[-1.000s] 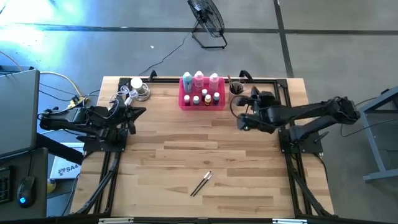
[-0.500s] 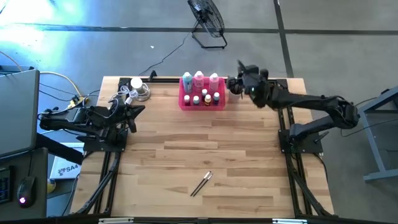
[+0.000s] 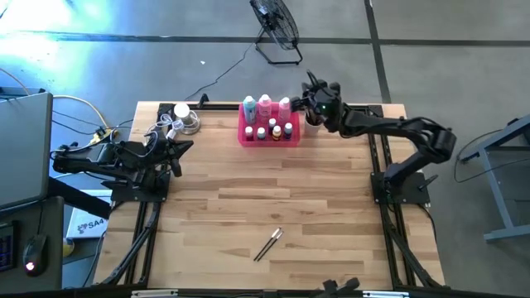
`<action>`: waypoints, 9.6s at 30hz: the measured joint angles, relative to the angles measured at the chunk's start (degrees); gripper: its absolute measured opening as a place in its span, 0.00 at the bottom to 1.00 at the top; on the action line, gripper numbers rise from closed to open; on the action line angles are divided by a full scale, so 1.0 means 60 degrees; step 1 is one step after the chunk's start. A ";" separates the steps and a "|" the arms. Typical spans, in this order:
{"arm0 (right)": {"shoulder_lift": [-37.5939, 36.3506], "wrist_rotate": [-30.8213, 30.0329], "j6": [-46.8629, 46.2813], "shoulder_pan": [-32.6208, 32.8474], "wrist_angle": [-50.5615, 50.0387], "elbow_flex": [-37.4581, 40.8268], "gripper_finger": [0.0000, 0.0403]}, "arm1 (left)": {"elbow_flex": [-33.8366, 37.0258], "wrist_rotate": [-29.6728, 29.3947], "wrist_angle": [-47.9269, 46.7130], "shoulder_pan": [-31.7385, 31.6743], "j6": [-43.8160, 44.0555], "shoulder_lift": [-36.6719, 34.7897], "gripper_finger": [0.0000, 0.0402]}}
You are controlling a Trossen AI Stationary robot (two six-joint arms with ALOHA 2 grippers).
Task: Pick & Place Paint Supplies
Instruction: Put the silver paintbrush into the white cup, then move the silver paintbrushes to the middle left of the table
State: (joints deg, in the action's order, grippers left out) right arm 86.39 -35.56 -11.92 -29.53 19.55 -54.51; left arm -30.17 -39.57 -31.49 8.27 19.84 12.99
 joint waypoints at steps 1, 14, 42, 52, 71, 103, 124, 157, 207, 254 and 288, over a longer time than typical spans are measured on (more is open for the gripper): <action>0.0068 0.0024 0.0110 -0.0035 0.0171 -0.0001 0.01 | 0.0000 0.0000 -0.0003 0.0000 -0.0004 0.0000 0.00; -0.0271 0.0938 0.0381 -0.0471 0.3953 0.2164 0.01 | 0.0000 -0.0238 -0.0029 0.0000 -0.0004 0.0004 0.00; -0.0426 0.1738 0.1714 -0.0864 0.6469 0.4116 0.01 | 0.0000 -0.0783 -0.0022 0.0000 0.0029 0.0004 0.00; -0.0018 0.2082 0.1770 -0.0901 0.6702 0.4232 0.01 | 0.0000 -0.0780 -0.0003 0.0000 0.0247 0.0004 0.00; 0.0219 0.2910 0.2928 -0.0897 0.6957 0.4224 0.11 | 0.0000 -0.0776 -0.0073 0.0000 0.0262 0.0000 0.00; -0.3136 0.6002 0.0267 0.1077 0.8808 0.4224 0.30 | 0.0000 -0.0814 0.0011 0.0000 -0.0018 -0.0004 0.00; -0.3132 0.4634 -0.0932 0.4387 0.9891 0.4221 0.26 | 0.0000 -0.0521 0.0230 0.0000 -0.0013 0.0000 0.00; -0.3132 0.3429 -0.0799 0.5172 1.0037 0.4221 0.23 | 0.0000 -0.0233 0.0226 0.0000 -0.0011 0.0000 0.00; -0.3129 0.2446 -0.0469 0.5019 0.9782 0.4221 0.23 | 0.0000 -0.0068 0.0226 0.0000 -0.0009 0.0000 0.00; -0.3132 0.3532 0.0478 0.5234 0.9105 0.3221 0.23 | 0.0000 0.0519 0.0332 0.0002 -0.0084 0.0000 0.00; 0.0616 0.6539 -0.1517 0.6223 0.0867 -0.1754 0.16 | 0.0000 0.1016 -0.0095 0.0002 -0.0280 0.0000 0.00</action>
State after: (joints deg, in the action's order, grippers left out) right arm 90.08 3.68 -21.02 7.81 24.74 -65.04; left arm -30.17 -33.47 -32.05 8.28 18.15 12.99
